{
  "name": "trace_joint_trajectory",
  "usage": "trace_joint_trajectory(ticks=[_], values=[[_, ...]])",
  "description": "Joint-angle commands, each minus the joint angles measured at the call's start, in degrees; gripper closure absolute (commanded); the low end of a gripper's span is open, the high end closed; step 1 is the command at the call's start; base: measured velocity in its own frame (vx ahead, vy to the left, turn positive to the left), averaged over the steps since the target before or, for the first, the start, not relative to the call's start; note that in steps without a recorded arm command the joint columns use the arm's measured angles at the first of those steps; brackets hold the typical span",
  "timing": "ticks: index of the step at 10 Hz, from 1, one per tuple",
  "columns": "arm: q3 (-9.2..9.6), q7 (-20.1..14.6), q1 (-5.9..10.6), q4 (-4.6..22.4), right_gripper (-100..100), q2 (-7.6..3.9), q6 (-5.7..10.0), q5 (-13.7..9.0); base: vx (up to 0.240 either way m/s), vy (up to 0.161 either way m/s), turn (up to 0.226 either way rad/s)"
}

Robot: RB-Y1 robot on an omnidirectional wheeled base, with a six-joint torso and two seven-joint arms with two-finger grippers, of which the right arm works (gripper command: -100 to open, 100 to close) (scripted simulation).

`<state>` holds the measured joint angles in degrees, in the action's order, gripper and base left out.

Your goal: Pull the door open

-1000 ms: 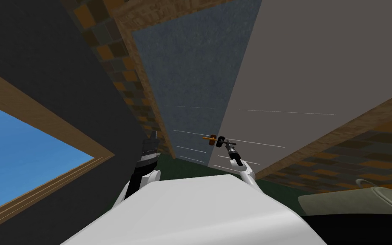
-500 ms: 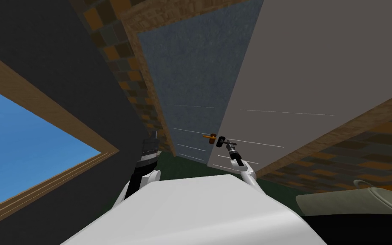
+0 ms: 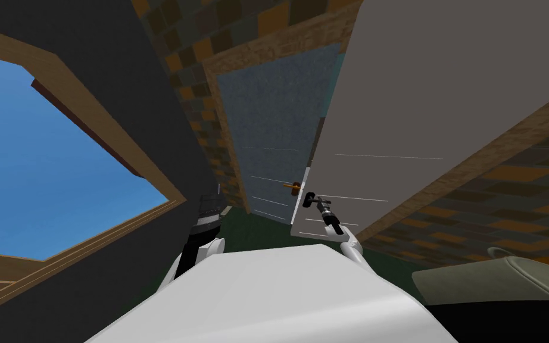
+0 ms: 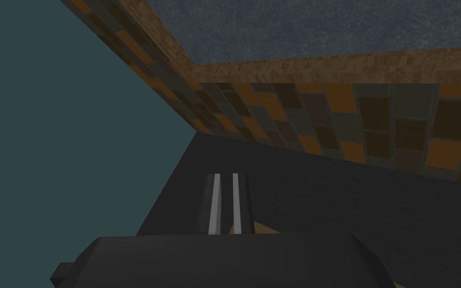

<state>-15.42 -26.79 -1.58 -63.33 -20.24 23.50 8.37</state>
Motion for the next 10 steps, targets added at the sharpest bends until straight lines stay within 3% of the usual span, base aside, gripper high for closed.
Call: trace_joint_trajectory(ticks=[1,4,5,10], values=[[1.0,-1.1,-0.17,-0.42,100,-0.79,0.23,0.17,-0.231,-0.055,0.133],[3.91,-3.18,-0.21,-1.2,100,-1.64,0.88,0.65,-0.211,-0.071,0.162],[3.01,-2.74,-0.2,-0.92,100,-1.7,0.72,0.49,-0.092,-0.03,0.028],[6.3,-6.95,-3.75,-3.19,100,-4.47,3.91,1.49,-0.191,-0.07,0.112]])
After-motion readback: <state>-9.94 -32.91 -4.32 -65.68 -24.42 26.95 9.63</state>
